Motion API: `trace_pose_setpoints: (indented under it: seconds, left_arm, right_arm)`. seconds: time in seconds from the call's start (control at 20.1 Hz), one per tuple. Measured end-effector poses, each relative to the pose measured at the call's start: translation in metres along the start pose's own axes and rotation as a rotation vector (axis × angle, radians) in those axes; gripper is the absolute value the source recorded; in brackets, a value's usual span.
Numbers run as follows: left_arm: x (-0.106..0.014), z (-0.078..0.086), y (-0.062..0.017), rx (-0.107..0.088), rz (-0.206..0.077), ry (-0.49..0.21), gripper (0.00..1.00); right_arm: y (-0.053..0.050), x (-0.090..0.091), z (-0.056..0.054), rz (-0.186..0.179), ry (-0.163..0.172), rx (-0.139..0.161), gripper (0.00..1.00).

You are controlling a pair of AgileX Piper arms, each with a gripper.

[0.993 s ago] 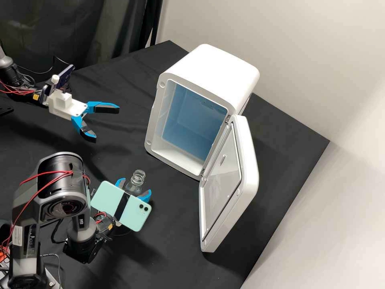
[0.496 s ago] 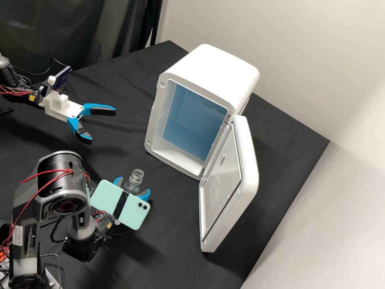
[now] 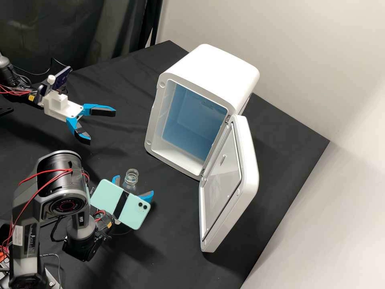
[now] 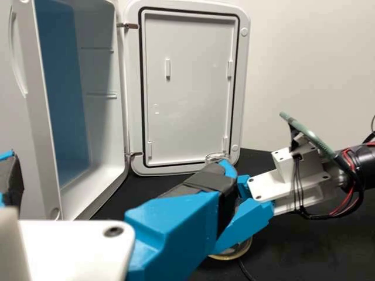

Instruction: Take the flask out of the incubator

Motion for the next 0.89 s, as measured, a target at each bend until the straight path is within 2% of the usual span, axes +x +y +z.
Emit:
trace_pose_setpoints:
  seconds: [0.3, 0.55, 0.65, 0.74, 0.89]
  left_arm:
    - [0.000, 0.001, -0.0003, 0.002, -0.004, -0.010, 1.00]
    - [0.000, 0.005, -0.0016, 0.001, -0.013, -0.036, 1.00]
    - [0.000, 0.005, -0.0006, 0.002, -0.009, -0.037, 1.00]
    - [0.000, 0.005, 0.0002, 0.002, -0.005, -0.038, 1.00]
    - [0.000, 0.006, 0.0010, 0.001, -0.001, -0.040, 1.00]
  right_arm:
    - [0.002, -0.001, -0.001, 0.012, 0.003, -0.010, 1.00]
    - [0.013, -0.005, 0.003, 0.062, -0.016, -0.013, 1.00]
    - [0.016, -0.005, 0.004, 0.070, -0.011, -0.013, 1.00]
    - [0.017, -0.006, 0.006, 0.078, -0.013, 0.001, 1.00]
    - [0.020, -0.006, 0.006, 0.088, -0.012, 0.000, 1.00]
